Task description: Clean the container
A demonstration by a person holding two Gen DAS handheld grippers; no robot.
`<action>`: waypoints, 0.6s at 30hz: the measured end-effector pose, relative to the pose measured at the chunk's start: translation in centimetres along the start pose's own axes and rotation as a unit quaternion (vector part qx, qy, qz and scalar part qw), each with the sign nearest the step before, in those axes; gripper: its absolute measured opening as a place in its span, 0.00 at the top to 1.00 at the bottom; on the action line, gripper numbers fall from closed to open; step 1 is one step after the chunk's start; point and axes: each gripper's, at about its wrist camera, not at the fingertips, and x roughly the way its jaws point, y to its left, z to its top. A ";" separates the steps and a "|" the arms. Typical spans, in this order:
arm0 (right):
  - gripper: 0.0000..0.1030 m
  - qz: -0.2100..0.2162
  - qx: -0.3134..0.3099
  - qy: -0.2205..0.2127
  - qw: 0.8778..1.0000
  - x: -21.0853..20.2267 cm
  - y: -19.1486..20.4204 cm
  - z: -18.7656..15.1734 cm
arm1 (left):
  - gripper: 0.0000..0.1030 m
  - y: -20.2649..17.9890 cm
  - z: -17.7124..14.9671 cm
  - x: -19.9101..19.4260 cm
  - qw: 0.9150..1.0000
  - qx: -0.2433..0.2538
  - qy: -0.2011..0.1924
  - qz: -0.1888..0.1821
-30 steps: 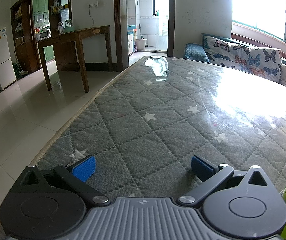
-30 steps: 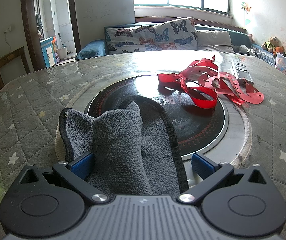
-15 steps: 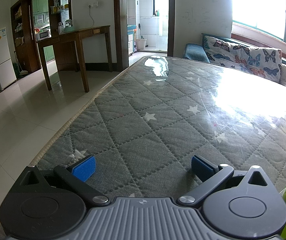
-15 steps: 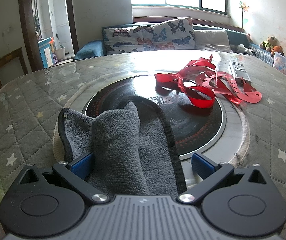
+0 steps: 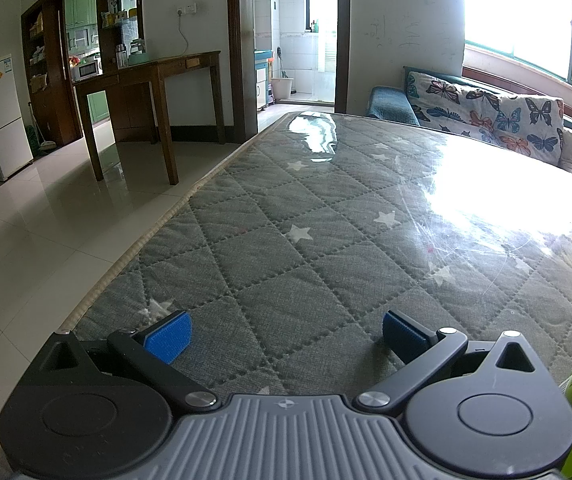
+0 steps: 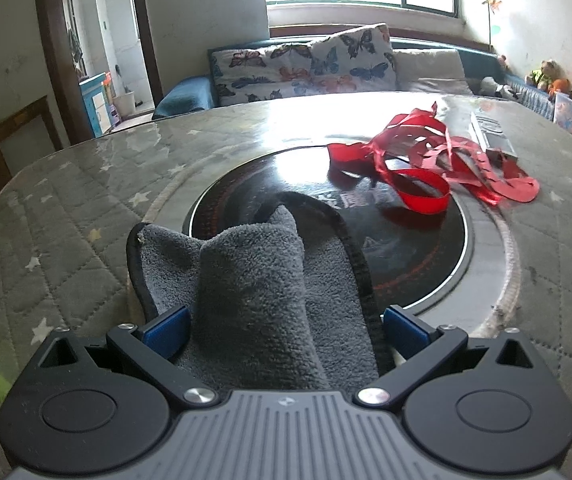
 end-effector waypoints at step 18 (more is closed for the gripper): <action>0.00 -0.001 -0.011 -0.014 1.000 0.2 0.9 -0.3 | 0.00 0.0 0.0 0.0 1.000 0.000 0.000 0.000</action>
